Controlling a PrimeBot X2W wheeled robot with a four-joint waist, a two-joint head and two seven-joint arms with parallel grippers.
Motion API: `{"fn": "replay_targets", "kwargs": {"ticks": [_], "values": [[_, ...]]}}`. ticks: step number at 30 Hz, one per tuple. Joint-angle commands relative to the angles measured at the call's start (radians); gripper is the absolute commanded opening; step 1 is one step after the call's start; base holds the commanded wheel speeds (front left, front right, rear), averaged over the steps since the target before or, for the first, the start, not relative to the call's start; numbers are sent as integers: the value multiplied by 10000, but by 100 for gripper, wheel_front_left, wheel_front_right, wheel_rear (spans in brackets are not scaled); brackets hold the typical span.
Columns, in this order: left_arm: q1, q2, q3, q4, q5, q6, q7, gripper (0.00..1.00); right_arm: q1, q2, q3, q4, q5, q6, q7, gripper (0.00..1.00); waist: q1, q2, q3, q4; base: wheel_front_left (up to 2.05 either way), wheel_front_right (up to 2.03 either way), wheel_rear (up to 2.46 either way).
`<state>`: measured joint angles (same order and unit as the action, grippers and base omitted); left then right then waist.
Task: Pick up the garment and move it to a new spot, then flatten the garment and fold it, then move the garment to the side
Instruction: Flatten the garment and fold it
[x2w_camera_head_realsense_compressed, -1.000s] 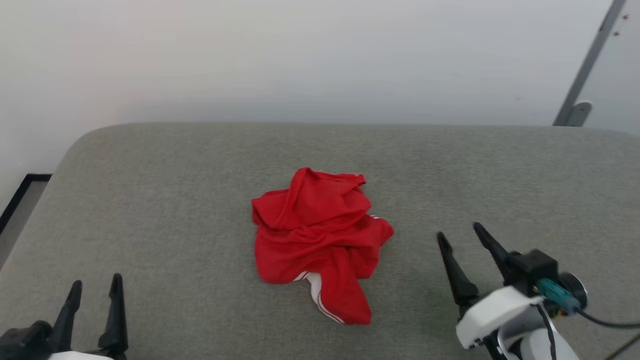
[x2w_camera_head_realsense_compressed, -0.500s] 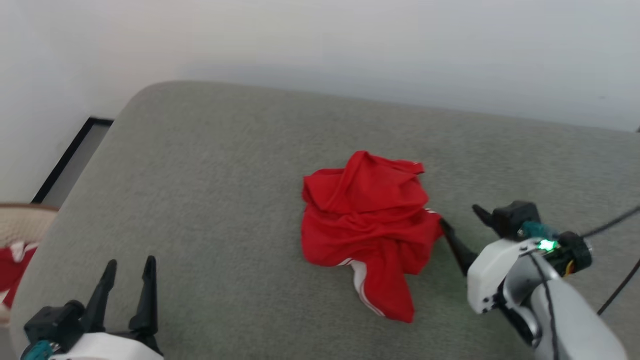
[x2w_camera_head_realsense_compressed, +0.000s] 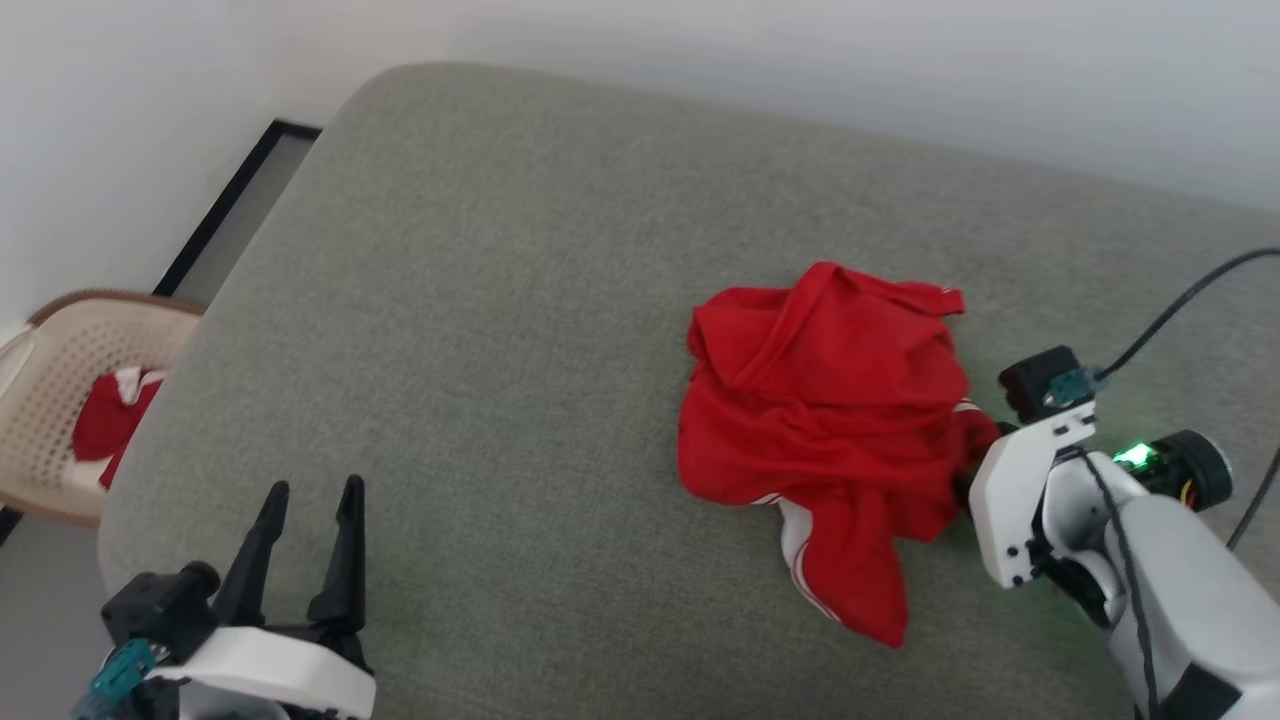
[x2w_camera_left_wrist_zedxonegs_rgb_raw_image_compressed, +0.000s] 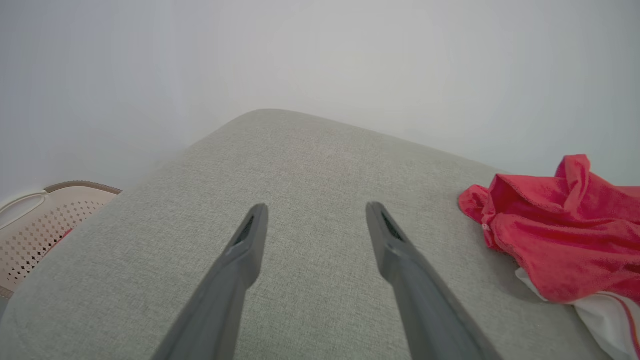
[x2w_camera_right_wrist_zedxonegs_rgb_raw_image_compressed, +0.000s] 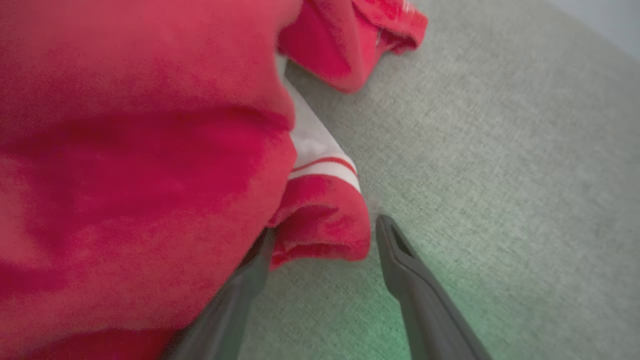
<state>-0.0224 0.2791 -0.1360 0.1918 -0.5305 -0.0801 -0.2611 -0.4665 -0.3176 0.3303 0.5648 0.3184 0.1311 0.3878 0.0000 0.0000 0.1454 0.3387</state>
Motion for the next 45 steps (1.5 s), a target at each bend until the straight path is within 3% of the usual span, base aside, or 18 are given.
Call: {"fn": "replay_targets", "kwargs": {"ticks": [1, 4, 5, 6, 7, 15, 23, 30, 36, 37, 38, 39, 45], "values": [[-230, -104, -14, 68, 158, -70, -57, 100, -222, 28, 5, 204, 121, -5, 298, 100, 0, 0, 266, 241, 0, 0, 0], [-339, -199, 6, 142, 196, -134, -57, 100, -374, 15, 70, 552, 142, -5, 757, 100, 0, 0, 397, 316, 0, 0, 0], [-367, -222, 26, 197, 226, -159, -57, 100, -428, 34, 189, 699, 127, -5, 980, 87, 0, 0, 442, 340, 0, 0, 0], [-401, -258, 51, 239, 233, -189, -57, 100, -497, 39, 358, 779, 117, -5, 1092, 14, 0, 0, 481, 353, 0, 0, 0], [-439, -321, 96, 281, 212, -208, -57, 100, -586, 61, 408, 830, 222, -5, 1070, 0, 0, 0, 511, 350, 0, 0, 0], [-416, -432, 533, 386, 388, -340, -57, 100, -884, -348, -126, 609, 436, -19, 885, 0, 0, 0, 393, -56, 0, 0, 0], [-199, -435, 788, 355, 599, -428, -56, 100, 361, -764, -1940, -859, 186, -5, 1550, 0, 0, 0, 170, -635, 0, 0, 0], [-188, -495, 905, 397, 703, -444, -57, 100, 2202, -93, -3934, -1956, -508, -5, 2656, 0, 0, 0, 75, -957, 0, 0, 0], [-239, -471, 926, 453, 763, -473, -57, 100, 3153, 809, -4628, -2500, -860, -3, 3396, 0, 0, 0, 25, -1131, 0, 0, 0], [-241, -473, 938, 457, 750, -478, -57, 100, 3184, 913, -4701, -2688, -912, -5, 3379, 27, 0, 0, 20, -1158, 0, 0, 0], [-243, -468, 949, 453, 742, -480, -57, 100, 3176, 969, -4798, -2867, -1000, -3, 3317, 69, 0, 0, 13, -1181, 0, 0, 0], [-239, -457, 953, 461, 762, -484, -57, 100, 3191, 1047, -4845, -3085, -1022, -3, 3317, 100, 0, 0, 4, -1204, 0, 0, 0], [-199, -469, 923, 443, 754, -499, -57, 100, 3111, 1163, -4956, -4568, -1010, -5, 3528, 100, 0, 0, -33, -1210, 0, 0, 0]]}}
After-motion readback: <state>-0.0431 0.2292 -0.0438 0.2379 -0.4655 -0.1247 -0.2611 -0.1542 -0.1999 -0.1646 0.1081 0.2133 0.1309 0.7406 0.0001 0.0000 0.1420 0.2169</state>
